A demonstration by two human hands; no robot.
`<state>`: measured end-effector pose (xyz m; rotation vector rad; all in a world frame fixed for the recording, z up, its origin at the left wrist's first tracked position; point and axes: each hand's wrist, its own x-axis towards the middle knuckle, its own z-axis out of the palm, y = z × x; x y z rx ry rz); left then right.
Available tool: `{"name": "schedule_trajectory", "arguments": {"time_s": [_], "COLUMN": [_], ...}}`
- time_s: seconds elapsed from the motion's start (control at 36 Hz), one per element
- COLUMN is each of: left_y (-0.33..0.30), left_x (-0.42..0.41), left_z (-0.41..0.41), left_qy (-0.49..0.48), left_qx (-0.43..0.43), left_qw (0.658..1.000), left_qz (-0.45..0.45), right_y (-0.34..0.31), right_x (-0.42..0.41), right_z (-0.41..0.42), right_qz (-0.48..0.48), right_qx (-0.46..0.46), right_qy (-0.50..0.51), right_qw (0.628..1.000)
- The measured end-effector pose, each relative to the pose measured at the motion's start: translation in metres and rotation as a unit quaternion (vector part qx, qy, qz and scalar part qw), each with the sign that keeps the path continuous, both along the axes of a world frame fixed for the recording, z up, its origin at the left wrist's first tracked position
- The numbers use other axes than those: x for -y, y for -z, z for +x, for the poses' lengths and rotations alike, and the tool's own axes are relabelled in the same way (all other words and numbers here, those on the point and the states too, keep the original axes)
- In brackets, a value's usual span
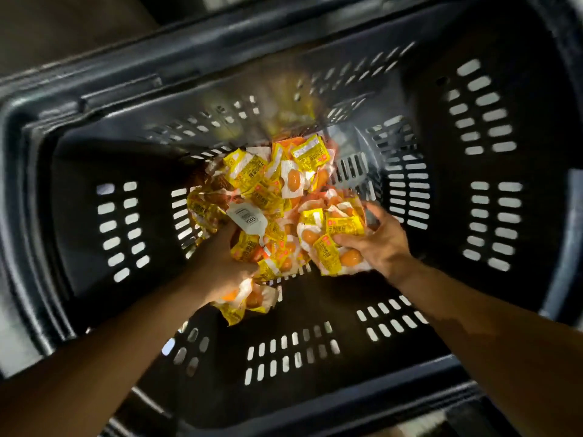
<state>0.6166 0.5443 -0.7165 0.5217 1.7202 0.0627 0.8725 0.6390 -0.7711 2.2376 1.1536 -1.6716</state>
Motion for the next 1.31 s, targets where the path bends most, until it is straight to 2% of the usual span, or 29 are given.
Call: {"name": "schedule_trajectory", "arguments": {"time_s": [0.25, 0.31, 0.42, 0.5, 0.67, 0.75, 0.81, 0.86, 0.97, 1.17, 1.31], "left_y": [-0.115, -0.153, -0.238, -0.306, -0.447, -0.512, -0.549, -0.579, -0.626, -0.678, -0.694], "left_x": [-0.017, -0.022, -0.028, -0.030, -0.019, -0.005, 0.010, 0.028, 0.066, 0.141, 0.197], "left_z": [-0.018, -0.026, -0.044, -0.054, -0.064, -0.067, -0.067, -0.065, -0.055, -0.038, -0.039], "left_qy": [-0.073, -0.088, -0.120, -0.142, -0.262, -0.315, -0.348, -0.383, -0.451, -0.545, -0.602], "left_qx": [-0.018, -0.025, -0.032, -0.037, -0.004, -0.005, -0.009, -0.007, -0.004, -0.003, 0.011], "left_qw": [0.997, 0.996, 0.991, 0.986, 0.956, 0.934, 0.916, 0.896, 0.851, 0.781, 0.731], "left_qz": [0.016, 0.022, 0.048, 0.084, 0.129, 0.171, 0.199, 0.223, 0.270, 0.305, 0.320], "right_y": [-0.135, -0.175, -0.265, -0.335, -0.474, -0.537, -0.574, -0.605, -0.658, -0.704, -0.726], "right_x": [0.004, 0.002, -0.001, -0.006, -0.013, -0.013, -0.009, -0.002, 0.013, 0.037, 0.048], "right_z": [0.001, -0.001, -0.013, -0.021, -0.031, -0.038, -0.041, -0.042, -0.045, -0.059, -0.086], "right_qz": [0.014, 0.018, 0.064, 0.079, 0.122, 0.153, 0.169, 0.182, 0.202, 0.147, 0.158], "right_qx": [-0.021, -0.040, -0.061, -0.115, -0.165, -0.171, -0.188, -0.219, -0.238, -0.275, -0.289], "right_qy": [0.081, 0.118, 0.109, 0.164, 0.042, 0.015, 0.036, 0.065, 0.036, -0.026, -0.083], "right_qw": [0.996, 0.992, 0.990, 0.977, 0.978, 0.973, 0.967, 0.957, 0.949, 0.950, 0.941]}}
